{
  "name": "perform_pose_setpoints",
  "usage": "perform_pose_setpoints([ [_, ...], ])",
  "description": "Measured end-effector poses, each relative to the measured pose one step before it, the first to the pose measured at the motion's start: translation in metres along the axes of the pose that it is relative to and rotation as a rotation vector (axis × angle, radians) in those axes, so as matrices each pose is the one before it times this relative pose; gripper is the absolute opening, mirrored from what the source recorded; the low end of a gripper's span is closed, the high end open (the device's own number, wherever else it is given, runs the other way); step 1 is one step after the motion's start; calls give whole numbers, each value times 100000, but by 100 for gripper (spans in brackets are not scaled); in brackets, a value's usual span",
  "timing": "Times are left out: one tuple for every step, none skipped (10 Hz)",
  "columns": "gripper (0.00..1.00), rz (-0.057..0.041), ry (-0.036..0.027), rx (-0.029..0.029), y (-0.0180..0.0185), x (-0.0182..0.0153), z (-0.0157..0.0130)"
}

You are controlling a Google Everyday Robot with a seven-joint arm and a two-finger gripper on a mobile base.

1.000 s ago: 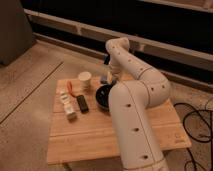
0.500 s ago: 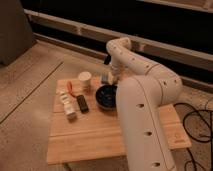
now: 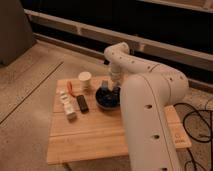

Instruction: Place the white sponge in the ceramic bowl

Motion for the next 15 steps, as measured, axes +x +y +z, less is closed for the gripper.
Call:
perform_pose_setpoints([
  [0, -3162, 1811, 2189, 384, 722, -60],
  [0, -3424, 2174, 2258, 356, 828, -12],
  [2, -5072, 3852, 2995, 514, 1236, 25],
  [10, -2658, 2850, 1455, 449, 696, 192],
  [21, -1058, 2032, 652, 228, 430, 197],
  [33, 820, 1154, -355, 97, -10, 272],
  [41, 1105, 219, -701, -21, -242, 140],
  [52, 1309, 282, -761, -182, -358, 144],
  [64, 1401, 151, -434, -400, -497, -32],
  [75, 260, 12, -716, -235, -573, -39],
  [79, -269, 41, -653, -18, -479, 19],
  [80, -848, 210, -865, 120, -444, 132],
  [80, -905, -80, -1208, 167, -318, 72],
  [80, -506, -97, -809, 86, -148, 68],
  [80, -46, -54, -136, 17, -8, -34],
])
